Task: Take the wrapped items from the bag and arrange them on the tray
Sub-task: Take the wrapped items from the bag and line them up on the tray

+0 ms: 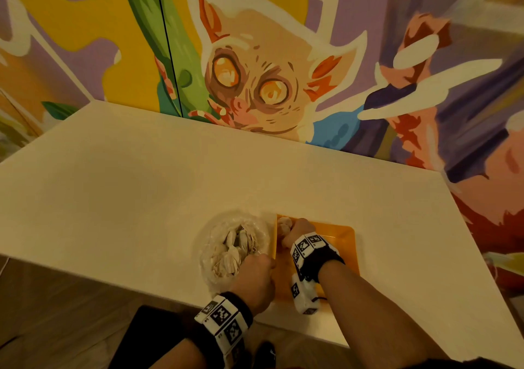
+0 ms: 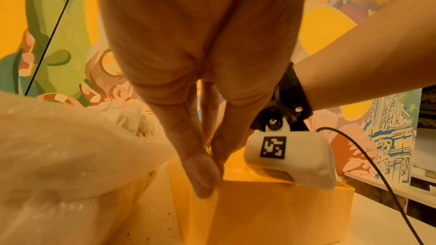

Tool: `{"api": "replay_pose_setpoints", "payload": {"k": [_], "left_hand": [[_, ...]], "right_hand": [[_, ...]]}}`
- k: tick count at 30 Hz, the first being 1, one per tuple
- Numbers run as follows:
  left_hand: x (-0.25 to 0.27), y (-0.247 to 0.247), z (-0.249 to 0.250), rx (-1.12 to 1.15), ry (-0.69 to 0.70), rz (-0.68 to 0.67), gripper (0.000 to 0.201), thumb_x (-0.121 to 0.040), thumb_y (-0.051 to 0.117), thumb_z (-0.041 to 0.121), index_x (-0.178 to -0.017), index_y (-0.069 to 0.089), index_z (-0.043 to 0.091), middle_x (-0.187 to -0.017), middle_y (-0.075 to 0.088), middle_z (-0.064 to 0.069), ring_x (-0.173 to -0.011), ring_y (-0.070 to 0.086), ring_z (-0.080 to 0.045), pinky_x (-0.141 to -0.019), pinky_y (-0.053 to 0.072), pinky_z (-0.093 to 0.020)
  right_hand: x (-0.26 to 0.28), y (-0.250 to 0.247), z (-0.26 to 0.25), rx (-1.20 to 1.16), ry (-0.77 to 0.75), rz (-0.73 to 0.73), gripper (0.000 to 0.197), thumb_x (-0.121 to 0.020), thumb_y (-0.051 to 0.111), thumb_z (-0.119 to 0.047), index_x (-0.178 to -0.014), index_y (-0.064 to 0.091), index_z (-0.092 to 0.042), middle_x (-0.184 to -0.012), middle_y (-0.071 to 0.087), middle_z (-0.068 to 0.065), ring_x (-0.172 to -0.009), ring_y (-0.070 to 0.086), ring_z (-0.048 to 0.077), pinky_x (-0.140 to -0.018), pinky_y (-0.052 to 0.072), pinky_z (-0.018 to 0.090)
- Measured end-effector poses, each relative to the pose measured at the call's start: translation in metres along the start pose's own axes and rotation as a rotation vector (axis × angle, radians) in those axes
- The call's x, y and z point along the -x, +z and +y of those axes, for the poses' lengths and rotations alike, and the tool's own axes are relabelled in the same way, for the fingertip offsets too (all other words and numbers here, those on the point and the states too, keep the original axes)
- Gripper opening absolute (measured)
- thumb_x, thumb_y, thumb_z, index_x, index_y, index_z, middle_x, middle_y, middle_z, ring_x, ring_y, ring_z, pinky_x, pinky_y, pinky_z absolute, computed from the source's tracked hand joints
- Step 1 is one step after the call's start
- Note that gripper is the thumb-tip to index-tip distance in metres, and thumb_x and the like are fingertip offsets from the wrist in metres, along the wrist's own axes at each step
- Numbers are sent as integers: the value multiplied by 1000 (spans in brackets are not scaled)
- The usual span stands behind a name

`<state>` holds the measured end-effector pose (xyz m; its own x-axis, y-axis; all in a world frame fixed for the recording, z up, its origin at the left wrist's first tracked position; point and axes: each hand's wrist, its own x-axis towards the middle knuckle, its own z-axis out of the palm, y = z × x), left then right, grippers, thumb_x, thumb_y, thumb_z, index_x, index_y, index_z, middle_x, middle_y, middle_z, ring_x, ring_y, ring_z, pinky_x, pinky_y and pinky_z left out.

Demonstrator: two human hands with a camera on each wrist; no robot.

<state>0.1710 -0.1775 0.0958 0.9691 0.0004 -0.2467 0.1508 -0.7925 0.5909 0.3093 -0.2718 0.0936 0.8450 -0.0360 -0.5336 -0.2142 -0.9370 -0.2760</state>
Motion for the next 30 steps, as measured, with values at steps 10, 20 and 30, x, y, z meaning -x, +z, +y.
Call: {"api": "replay_pose_setpoints", "payload": {"k": [10, 20, 30], "left_hand": [[1, -3, 3, -12, 11, 18, 18, -90, 55, 4, -103, 67, 8, -100, 67, -4, -90, 64, -16, -80, 56, -27], [3, -6, -8, 94, -11, 52, 29, -92, 58, 18, -119, 65, 12, -107, 69, -6, -90, 65, -14, -80, 56, -25], [-3, -54, -18, 191, -125, 471, 16, -87, 64, 41, -83, 63, 25, -75, 64, 12, -73, 59, -6, -66, 50, -25]], "right_hand": [[9, -3, 7, -103, -35, -23, 21, -76, 73, -17, -88, 61, -5, -84, 63, 8, -66, 57, 19, -41, 36, 22], [10, -4, 18, -263, -77, -55, 34, -86, 61, -41, -78, 62, -8, -71, 68, 9, -65, 70, 27, -69, 61, 43], [43, -17, 18, -300, -301, 86, 18, -92, 56, -31, -77, 53, -22, -87, 68, 2, -78, 65, 21, -68, 56, 32]]}}
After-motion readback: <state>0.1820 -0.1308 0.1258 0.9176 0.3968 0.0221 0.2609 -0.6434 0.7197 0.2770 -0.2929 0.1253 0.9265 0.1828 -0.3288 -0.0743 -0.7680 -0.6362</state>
